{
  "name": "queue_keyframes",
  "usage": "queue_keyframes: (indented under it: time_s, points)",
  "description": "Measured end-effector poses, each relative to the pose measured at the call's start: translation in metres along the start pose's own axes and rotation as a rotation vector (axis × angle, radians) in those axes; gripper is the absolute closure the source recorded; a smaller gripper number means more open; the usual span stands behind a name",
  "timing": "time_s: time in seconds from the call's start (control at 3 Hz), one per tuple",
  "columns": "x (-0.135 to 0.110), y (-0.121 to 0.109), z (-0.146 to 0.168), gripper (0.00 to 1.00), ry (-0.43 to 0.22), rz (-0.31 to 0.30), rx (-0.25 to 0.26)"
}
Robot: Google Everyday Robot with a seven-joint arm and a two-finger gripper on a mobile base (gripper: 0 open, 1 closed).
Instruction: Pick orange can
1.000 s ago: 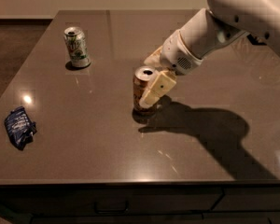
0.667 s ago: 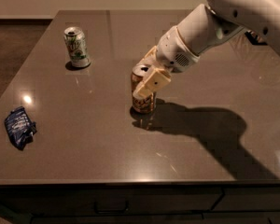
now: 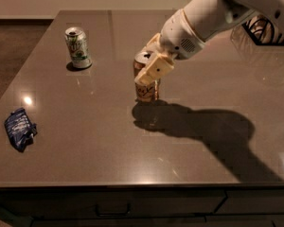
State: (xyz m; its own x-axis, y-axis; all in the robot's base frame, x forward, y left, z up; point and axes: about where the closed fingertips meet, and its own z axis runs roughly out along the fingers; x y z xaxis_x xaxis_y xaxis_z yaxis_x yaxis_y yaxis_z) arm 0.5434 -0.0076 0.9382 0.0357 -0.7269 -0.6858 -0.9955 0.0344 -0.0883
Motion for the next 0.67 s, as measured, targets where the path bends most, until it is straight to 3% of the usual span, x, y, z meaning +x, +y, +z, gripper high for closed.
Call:
queue_keyframes:
  time_s: [0.33, 0.67]
  points:
    - [-0.0299, -0.0184, -0.0464, 1.0, 0.017, -0.022, 0.094]
    - [-0.0301, -0.0185, -0.0466, 1.0, 0.017, -0.022, 0.095]
